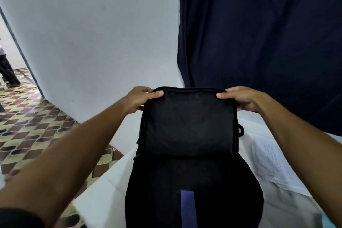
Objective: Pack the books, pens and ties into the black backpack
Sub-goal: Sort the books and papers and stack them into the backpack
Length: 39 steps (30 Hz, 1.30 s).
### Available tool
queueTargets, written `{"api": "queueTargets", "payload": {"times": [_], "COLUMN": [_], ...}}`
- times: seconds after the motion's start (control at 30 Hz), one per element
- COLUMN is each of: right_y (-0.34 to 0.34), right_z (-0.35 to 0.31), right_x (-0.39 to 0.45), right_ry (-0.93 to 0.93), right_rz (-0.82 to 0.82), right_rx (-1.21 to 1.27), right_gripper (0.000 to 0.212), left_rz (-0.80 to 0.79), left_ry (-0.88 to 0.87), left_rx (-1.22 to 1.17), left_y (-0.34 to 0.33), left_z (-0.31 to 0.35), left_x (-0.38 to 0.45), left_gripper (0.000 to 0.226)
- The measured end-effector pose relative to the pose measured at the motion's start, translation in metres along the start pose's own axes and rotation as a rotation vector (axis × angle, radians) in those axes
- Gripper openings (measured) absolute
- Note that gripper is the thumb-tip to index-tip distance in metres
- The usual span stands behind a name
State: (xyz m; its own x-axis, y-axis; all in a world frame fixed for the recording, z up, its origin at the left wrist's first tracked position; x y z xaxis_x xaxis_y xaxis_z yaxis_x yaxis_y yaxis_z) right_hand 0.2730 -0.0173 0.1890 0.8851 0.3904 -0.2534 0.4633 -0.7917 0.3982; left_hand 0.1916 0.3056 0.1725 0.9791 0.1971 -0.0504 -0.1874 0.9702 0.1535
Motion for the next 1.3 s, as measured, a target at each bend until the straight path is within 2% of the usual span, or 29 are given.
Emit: {"api": "queueTargets", "payload": {"times": [0.03, 0.1, 0.13, 0.17, 0.2, 0.23, 0.3, 0.4, 0.47, 0.5, 0.6, 0.67, 0.73, 0.8, 0.87, 0.93, 1.03, 1.1, 1.2, 1.3], "right_y": [0.002, 0.004, 0.003, 0.001, -0.001, -0.003, -0.008, -0.021, -0.032, -0.040, -0.067, -0.084, -0.093, -0.094, -0.090, -0.086, -0.084, -0.084, -0.080, -0.069], "right_z": [-0.001, 0.001, 0.003, 0.006, 0.010, 0.014, 0.021, 0.036, 0.048, 0.051, 0.070, 0.091, 0.118, 0.139, 0.148, 0.159, 0.176, 0.183, 0.187, 0.193], "right_x": [0.009, 0.029, 0.039, 0.048, 0.055, 0.063, 0.077, 0.093, 0.095, 0.088, 0.064, 0.047, 0.037, 0.032, 0.023, 0.013, -0.001, -0.004, -0.002, -0.005], "right_ry": [-0.021, -0.054, -0.077, -0.105, -0.128, -0.139, -0.132, -0.073, 0.027, 0.102, 0.328, 0.374, 0.354, 0.305, 0.213, 0.121, 0.073, 0.083, 0.063, -0.002], "right_rz": [0.035, 0.100, 0.142, 0.188, 0.237, 0.279, 0.352, 0.467, 0.524, 0.479, 0.151, -0.016, -0.049, 0.062, 0.195, 0.231, 0.139, 0.129, 0.178, 0.207], "right_rx": [0.006, 0.036, 0.067, 0.118, 0.181, 0.243, 0.338, 0.329, 0.023, -0.196, -0.772, -1.039, -1.254, -1.352, -1.296, -1.161, -0.943, -0.857, -0.807, -0.786], "right_gripper": [0.011, 0.018, 0.022, 0.024, 0.025, 0.028, 0.033, 0.038, 0.053, 0.060, 0.091, 0.114, 0.117, 0.107, 0.101, 0.098, 0.094, 0.092, 0.090, 0.090], "left_rz": [0.115, 0.299, 0.254, 0.132, -0.020, -0.143, -0.283, -0.337, -0.345, -0.336, -0.318, -0.310, -0.273, -0.203, -0.109, -0.058, -0.111, -0.152, -0.191, -0.275], "left_ry": [-0.102, -0.488, -0.725, -0.921, -1.049, -1.099, -0.973, -0.732, -0.580, -0.519, -0.390, -0.354, -0.350, -0.359, -0.348, -0.268, -0.141, -0.115, -0.126, -0.088], "left_rx": [0.062, 0.284, 0.414, 0.558, 0.735, 0.933, 1.270, 1.408, 1.448, 1.459, 1.437, 1.371, 1.329, 1.285, 1.223, 1.134, 0.817, 0.659, 0.588, 0.552], "left_y": [-0.005, -0.016, -0.025, -0.035, -0.045, -0.055, -0.065, -0.070, -0.069, -0.068, -0.056, -0.046, -0.041, -0.039, -0.035, -0.026, -0.019, -0.023, -0.036, -0.047], "left_z": [0.000, -0.003, -0.009, -0.020, -0.037, -0.058, -0.103, -0.137, -0.137, -0.135, -0.142, -0.149, -0.153, -0.155, -0.161, -0.173, -0.184, -0.184, -0.182, -0.176], "left_x": [0.008, 0.012, 0.007, -0.001, -0.008, -0.013, -0.019, -0.013, -0.007, -0.004, 0.009, 0.015, 0.016, 0.006, -0.012, -0.031, -0.046, -0.041, -0.028, -0.012], "left_gripper": [0.070, 0.072, 0.072, 0.074, 0.077, 0.083, 0.098, 0.107, 0.104, 0.103, 0.107, 0.111, 0.118, 0.118, 0.111, 0.107, 0.108, 0.101, 0.095, 0.113]}}
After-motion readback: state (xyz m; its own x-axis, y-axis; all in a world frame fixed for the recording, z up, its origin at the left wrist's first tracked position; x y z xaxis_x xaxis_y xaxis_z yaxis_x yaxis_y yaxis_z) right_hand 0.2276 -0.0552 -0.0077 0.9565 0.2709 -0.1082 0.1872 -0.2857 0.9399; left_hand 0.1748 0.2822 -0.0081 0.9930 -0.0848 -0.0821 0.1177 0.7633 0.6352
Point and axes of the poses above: each hand's wrist, its own x-axis towards the middle knuckle, its own y-axis out of the back of the hand, z = x × y, the point moved 1 cm from there along x, towards the middle knuckle, and after that the axes turned 8 degrees about -x, right-handed, at the moved point
